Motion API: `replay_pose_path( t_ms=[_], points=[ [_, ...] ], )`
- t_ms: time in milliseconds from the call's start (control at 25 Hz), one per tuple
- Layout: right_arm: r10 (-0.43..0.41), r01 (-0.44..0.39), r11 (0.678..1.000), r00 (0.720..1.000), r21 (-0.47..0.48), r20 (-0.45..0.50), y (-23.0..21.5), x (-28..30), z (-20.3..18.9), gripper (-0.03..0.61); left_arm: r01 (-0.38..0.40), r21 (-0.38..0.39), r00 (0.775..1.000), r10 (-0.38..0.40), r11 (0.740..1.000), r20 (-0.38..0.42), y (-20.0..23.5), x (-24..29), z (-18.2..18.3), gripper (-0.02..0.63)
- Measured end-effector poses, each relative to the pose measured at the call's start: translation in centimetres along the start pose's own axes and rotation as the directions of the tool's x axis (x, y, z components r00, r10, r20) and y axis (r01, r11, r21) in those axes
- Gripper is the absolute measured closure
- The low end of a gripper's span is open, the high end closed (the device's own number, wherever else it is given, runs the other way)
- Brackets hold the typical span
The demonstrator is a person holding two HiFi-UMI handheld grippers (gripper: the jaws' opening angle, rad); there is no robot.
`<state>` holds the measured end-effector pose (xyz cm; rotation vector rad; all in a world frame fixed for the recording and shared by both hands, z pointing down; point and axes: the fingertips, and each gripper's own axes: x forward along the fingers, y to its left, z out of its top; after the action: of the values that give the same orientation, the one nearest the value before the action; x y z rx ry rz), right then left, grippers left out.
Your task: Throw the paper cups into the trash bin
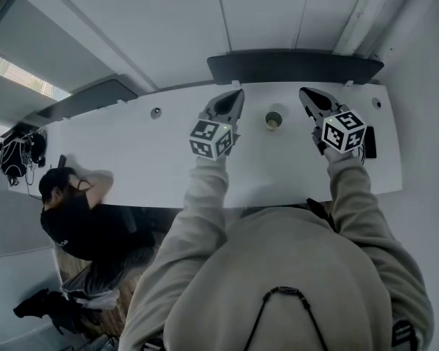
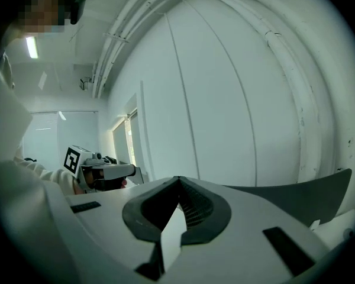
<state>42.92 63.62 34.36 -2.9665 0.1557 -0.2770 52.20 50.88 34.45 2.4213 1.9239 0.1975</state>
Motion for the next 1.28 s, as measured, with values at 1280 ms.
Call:
replay_pose_path(
  t_ms=[1280],
  points=[
    [0.119,-0.201,0.973,0.859,-0.114,-0.498,1.1,7.0,-16.8,0.368,-0.056,-0.176,0.989,0.03,0.983,-0.147,2.7,1.4,-10.8,0.62]
  ],
)
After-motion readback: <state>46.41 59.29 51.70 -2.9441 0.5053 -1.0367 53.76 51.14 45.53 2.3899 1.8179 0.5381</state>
